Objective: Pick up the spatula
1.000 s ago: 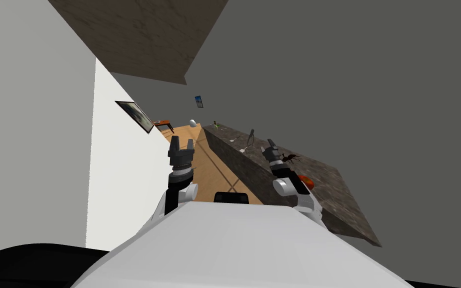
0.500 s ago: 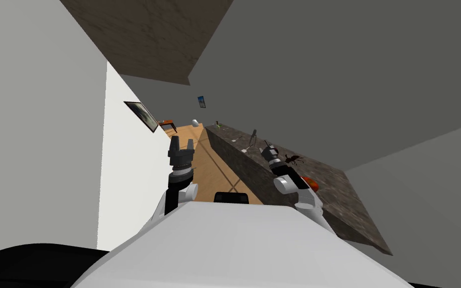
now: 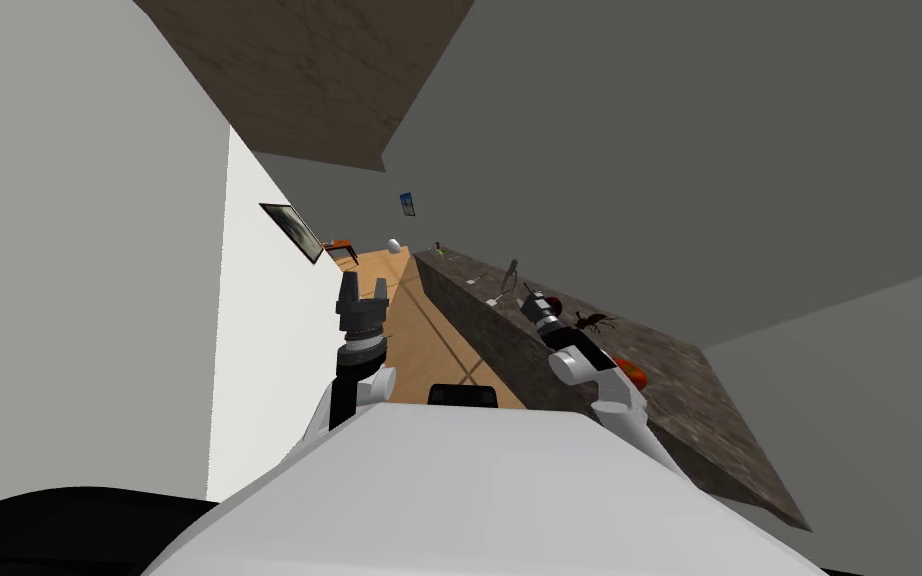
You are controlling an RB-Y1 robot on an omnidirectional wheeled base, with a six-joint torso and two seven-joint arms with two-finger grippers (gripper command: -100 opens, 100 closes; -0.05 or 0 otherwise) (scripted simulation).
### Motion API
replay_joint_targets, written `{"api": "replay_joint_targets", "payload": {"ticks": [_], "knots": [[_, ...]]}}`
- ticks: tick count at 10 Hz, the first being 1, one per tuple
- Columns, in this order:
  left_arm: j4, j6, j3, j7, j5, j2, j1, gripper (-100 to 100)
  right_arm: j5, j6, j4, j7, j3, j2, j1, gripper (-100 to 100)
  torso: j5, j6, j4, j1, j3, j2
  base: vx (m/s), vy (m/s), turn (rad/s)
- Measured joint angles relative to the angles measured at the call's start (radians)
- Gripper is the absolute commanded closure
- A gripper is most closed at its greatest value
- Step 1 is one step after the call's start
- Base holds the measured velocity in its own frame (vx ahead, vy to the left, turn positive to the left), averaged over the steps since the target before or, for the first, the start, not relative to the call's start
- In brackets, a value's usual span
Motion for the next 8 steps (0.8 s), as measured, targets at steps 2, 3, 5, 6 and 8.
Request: {"api": "replay_joint_targets", "payload": {"ticks": [2,3,5,6,8], "knots": [[0.0,0.0,0.0,0.0,0.0,0.0,0.0,0,-0.007,0.055,0.001,0.006,0.0,-0.009,-0.011,-100,0.0,0.001,0.0,-0.001,0.0,0.0,0.011,0.021,0.036],[0.0,0.0,0.0,0.0,0.0,0.0,0.0,0,-0.019,0.081,0.006,0.011,-0.001,-0.027,-0.02,-100,0.0,0.0,0.0,0.0,0.0,0.0,0.022,0.026,0.05],[0.0,0.0,0.0,0.0,0.0,0.0,0.0,0,-0.028,0.126,0.009,0.018,0.0,-0.039,-0.022,-100,0.0,0.001,0.0,-0.001,0.0,0.0,0.019,0.021,0.044],[0.0,0.0,0.0,0.0,0.0,0.0,0.0,0,-0.038,0.151,0.014,0.024,-0.001,-0.054,-0.033,-100,0.0,0.0,0.0,0.0,0.0,-0.001,0.027,0.029,0.039],[0.0,0.0,0.0,0.0,0.0,0.0,0.0,0,-0.045,0.202,0.02,0.032,-0.001,-0.064,-0.044,-100,0.0,0.001,0.0,-0.001,0.0,0.0,0.027,0.022,0.032]]}}
